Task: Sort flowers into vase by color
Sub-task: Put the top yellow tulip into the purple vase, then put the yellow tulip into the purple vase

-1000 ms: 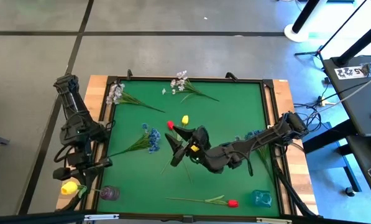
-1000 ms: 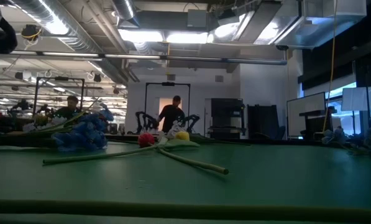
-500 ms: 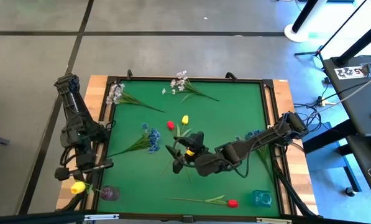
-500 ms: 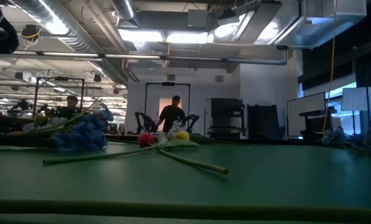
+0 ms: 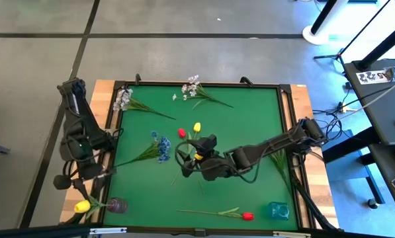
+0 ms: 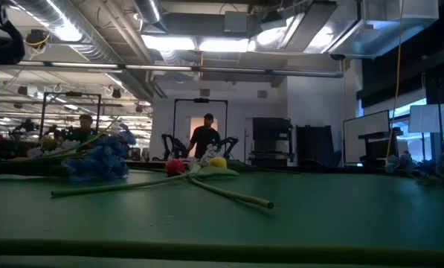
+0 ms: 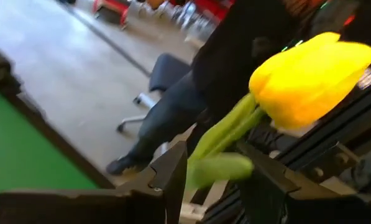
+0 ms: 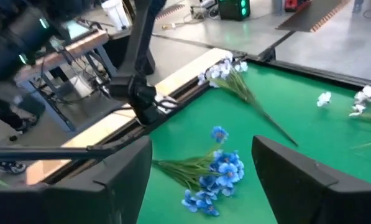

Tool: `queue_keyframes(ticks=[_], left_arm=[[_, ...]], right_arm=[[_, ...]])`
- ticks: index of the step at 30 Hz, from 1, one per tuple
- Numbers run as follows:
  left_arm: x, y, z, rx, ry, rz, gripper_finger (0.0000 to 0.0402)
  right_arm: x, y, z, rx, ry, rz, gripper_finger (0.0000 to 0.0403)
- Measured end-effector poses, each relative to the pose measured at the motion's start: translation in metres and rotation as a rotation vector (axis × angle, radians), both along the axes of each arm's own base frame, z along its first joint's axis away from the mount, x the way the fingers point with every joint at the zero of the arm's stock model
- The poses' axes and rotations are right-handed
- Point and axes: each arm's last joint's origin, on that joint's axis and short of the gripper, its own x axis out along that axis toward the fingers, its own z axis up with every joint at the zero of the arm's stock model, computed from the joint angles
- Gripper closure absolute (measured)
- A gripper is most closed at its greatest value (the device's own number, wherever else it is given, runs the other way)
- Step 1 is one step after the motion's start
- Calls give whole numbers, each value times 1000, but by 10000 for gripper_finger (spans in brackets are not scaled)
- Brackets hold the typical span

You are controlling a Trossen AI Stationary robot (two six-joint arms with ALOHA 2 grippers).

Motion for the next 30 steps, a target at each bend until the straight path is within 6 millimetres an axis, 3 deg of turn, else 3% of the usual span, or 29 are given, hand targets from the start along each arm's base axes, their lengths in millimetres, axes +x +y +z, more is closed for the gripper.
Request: queue_keyframes(ticks=[6, 10, 14, 22, 27, 30], left_arm=[[-4, 9, 3, 126, 73, 33, 273], [-6, 15, 0, 212, 145, 57, 273], [-10, 25, 13, 256, 202, 112, 273], [-12, 41, 49, 160, 227, 327, 273], [-8, 44, 51, 126, 221, 504, 273], [-5, 43, 51, 113, 216, 602, 273]], right_arm=[[22, -17, -44, 133, 33, -108, 126], [37, -36, -79, 245, 69, -188, 137], [44, -62, -103, 402, 130, -257, 157], [36, -119, -121, 507, 287, -445, 221], [36, -148, -130, 623, 369, -451, 248], [38, -156, -139, 660, 390, -450, 249]])
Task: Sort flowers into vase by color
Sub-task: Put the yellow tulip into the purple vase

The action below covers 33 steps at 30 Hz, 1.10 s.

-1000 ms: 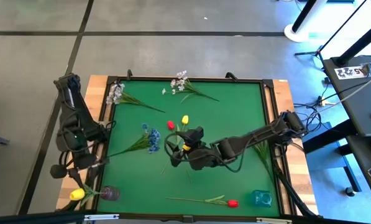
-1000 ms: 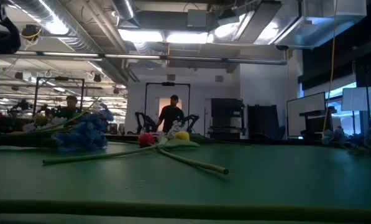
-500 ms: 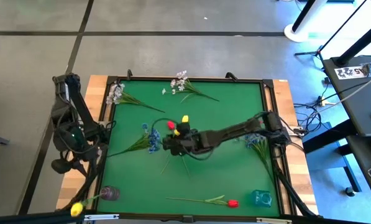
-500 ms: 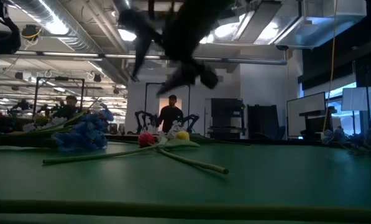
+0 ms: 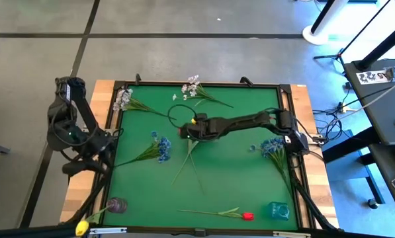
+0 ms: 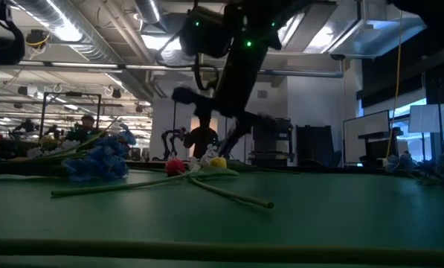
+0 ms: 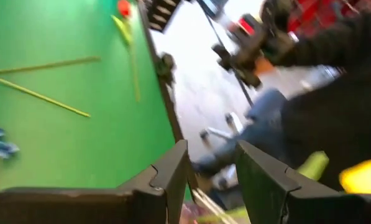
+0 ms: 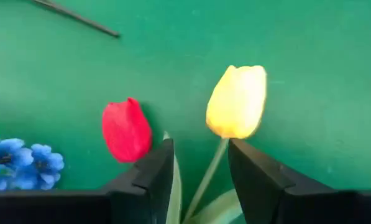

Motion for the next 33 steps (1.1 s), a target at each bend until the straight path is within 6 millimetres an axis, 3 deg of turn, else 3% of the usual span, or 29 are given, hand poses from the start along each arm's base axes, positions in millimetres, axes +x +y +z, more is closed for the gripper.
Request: queue_keyframes(ticks=[6, 12, 17, 22, 25, 30, 33], left_arm=[[4, 0, 0, 0, -37, 148, 273], [8, -1, 0, 40, -93, 259, 273], [13, -5, 0, 90, -144, 351, 273], [17, -9, -2, 119, -149, 377, 273], [19, -10, -1, 105, -152, 392, 273], [22, -9, 0, 92, -156, 421, 273], [24, -7, 0, 92, -151, 437, 273]], right_arm=[[-2, 0, -24, 52, 85, -33, 229], [2, 0, -27, 47, 59, -26, 234], [12, -1, -24, 6, -32, 22, 286], [20, -2, -18, -58, -112, 41, 382], [22, 3, 3, -138, -194, 51, 389], [15, 24, 76, -331, -377, 152, 398], [6, 35, 99, -373, -402, 194, 394]])
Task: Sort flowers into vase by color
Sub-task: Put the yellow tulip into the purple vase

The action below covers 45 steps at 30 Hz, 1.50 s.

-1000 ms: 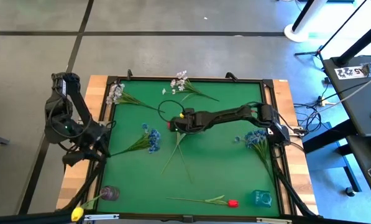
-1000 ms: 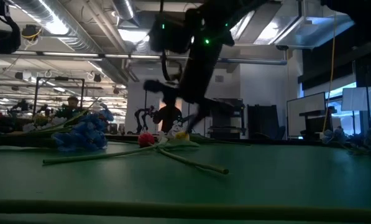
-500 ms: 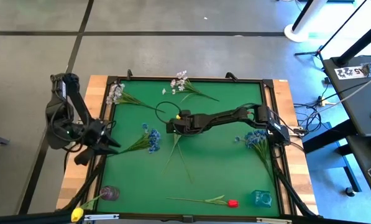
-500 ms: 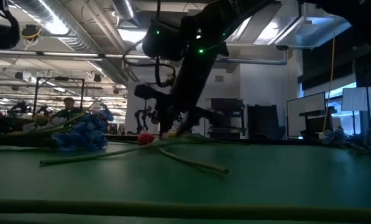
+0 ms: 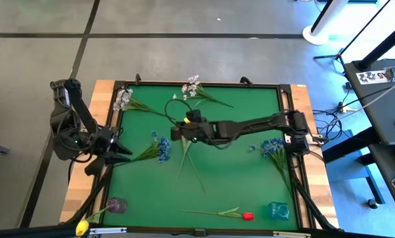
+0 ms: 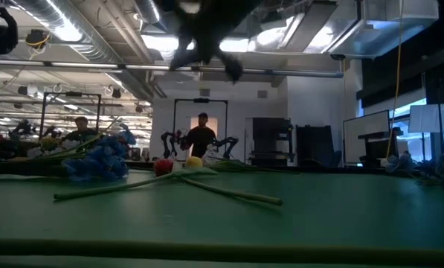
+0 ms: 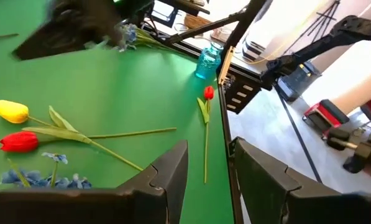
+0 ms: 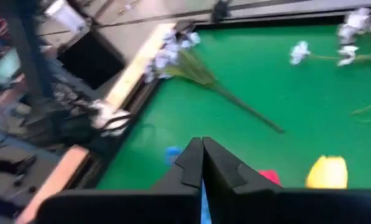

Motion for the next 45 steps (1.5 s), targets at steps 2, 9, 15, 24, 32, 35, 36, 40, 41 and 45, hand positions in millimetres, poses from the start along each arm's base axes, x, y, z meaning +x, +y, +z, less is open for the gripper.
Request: queue_keyframes(ticks=[2, 9, 15, 24, 32, 35, 36, 40, 41, 45], left_arm=[[1, 1, 0, 1, 0, 12, 273], [5, 3, 1, 7, -9, 42, 273], [7, 1, 2, -5, -16, 43, 273], [10, -3, 2, -20, -24, 65, 273], [12, -3, 1, -19, -27, 97, 273], [14, -1, 1, -15, -28, 119, 273], [15, 0, 1, -14, -28, 127, 273], [18, 5, 1, -4, -24, 169, 273], [19, 6, 0, 2, -21, 179, 273], [17, 14, 2, -1, -18, 178, 273]], right_arm=[[-6, 3, 2, 41, 12, -24, 392], [-4, -5, -56, 206, 246, -70, 349], [13, -19, -105, 246, 287, -101, 248], [20, -26, -145, 233, 342, -127, 206], [20, -27, -151, 192, 351, -159, 262], [19, -28, -152, 195, 350, -166, 325], [20, -28, -152, 201, 338, -173, 350], [23, -29, -140, 219, 243, -192, 386], [23, -30, -132, 201, 214, -204, 380], [23, -28, -68, 104, 27, -165, 379]])
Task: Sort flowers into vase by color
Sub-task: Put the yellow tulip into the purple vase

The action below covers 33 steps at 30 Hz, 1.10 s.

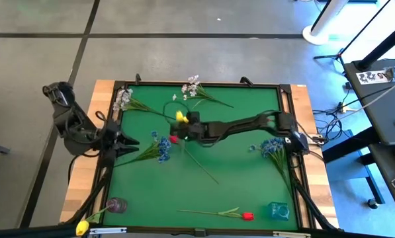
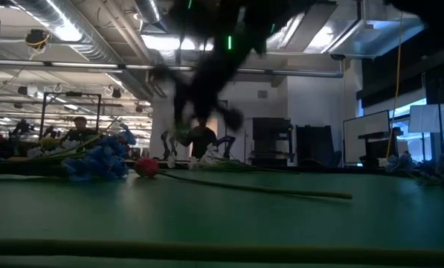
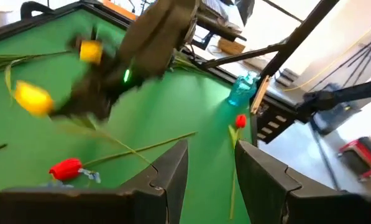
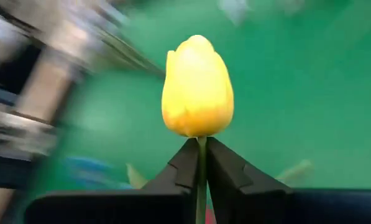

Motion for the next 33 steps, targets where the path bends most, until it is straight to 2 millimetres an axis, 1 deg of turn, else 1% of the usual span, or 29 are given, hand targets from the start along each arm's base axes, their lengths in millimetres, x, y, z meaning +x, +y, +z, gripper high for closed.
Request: queue_keyframes(ticks=[3, 6, 8, 9, 11, 13, 16, 19, 22, 25, 28, 33], left_arm=[[-1, 6, 2, -17, -7, 3, 273], [0, 7, 5, 1, -32, 1, 273], [4, 6, 9, 9, -59, -24, 271], [8, 4, 11, 15, -73, -43, 268], [17, -1, 14, 34, -98, -72, 254], [29, -5, 14, 58, -107, -76, 235], [50, -10, 13, 120, -119, -78, 206], [70, -18, 11, 181, -143, -153, 185], [88, -24, 7, 209, -156, -208, 176], [98, -26, 7, 202, -190, -227, 175], [102, -27, 9, 191, -226, -224, 175], [106, -18, 11, 129, -235, -145, 176]], right_arm=[[-4, 14, 54, -175, -133, 74, 394], [-11, 39, 106, -395, -273, 183, 390], [-18, 56, 135, -538, -375, 242, 386], [-22, 64, 147, -600, -422, 281, 387], [-25, 78, 159, -708, -510, 355, 392], [-28, 90, 166, -784, -595, 454, 397], [-30, 100, 168, -805, -658, 561, 394], [-30, 107, 166, -800, -660, 603, 389], [-32, 113, 168, -807, -683, 623, 392], [-33, 116, 169, -827, -693, 642, 397], [-33, 116, 169, -831, -697, 644, 396], [-33, 117, 169, -870, -692, 676, 381]])
